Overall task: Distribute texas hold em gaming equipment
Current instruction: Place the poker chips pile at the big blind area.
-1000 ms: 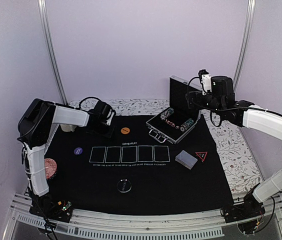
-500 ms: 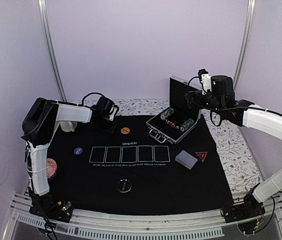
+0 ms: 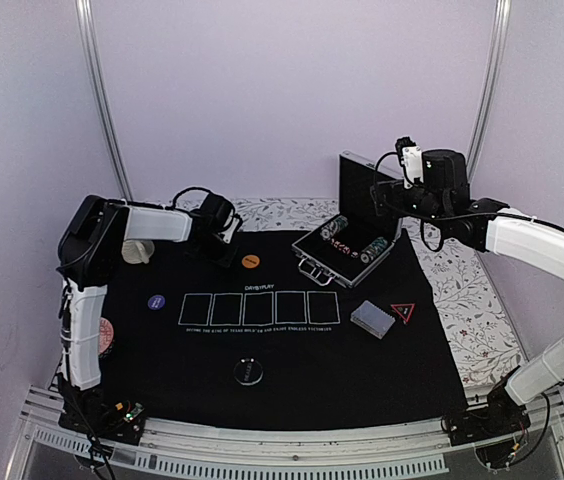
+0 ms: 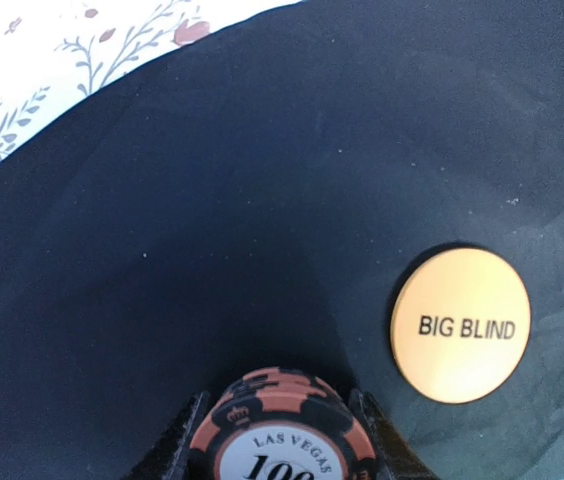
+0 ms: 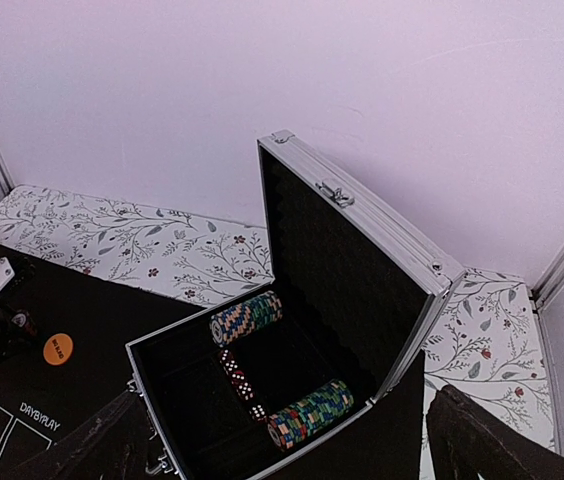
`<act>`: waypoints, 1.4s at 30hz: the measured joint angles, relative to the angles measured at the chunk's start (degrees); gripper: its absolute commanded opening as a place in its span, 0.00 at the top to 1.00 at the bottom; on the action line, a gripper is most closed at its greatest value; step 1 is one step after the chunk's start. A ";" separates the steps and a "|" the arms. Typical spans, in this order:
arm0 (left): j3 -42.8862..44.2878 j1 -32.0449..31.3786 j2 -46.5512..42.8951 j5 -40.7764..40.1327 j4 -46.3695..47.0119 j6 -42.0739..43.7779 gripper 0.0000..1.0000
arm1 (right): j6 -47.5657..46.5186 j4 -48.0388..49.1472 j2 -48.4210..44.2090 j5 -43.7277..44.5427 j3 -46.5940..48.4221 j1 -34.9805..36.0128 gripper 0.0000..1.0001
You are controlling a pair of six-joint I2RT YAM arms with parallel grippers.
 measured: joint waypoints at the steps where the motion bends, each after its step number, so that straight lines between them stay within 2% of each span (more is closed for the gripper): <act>1: 0.44 0.04 0.17 0.20 -0.46 0.02 0.88 | -0.02 -0.13 0.00 -0.04 0.00 0.00 0.01; 4: 1.18 0.13 0.46 0.50 -1.49 0.02 0.76 | -0.07 -0.24 0.00 -0.09 0.00 0.00 0.01; 9: 2.19 0.24 0.87 0.81 -2.62 0.04 0.64 | -0.20 -0.28 0.00 -0.11 0.00 0.00 0.01; 15: 2.45 0.42 0.98 1.16 -3.02 0.11 0.56 | -0.22 -0.35 0.00 -0.17 0.00 0.00 0.01; 28: 3.37 0.76 1.51 1.18 -3.56 1.03 0.46 | -0.76 -0.90 -0.07 -1.01 0.00 0.00 0.01; 37: 3.32 1.11 1.36 2.01 -2.89 2.25 0.26 | -2.21 -2.84 -0.20 -4.52 0.85 0.00 0.01; 42: 1.11 1.14 -2.03 3.56 -1.79 3.08 0.16 | -5.27 -8.90 2.40 -8.09 8.15 -0.35 0.01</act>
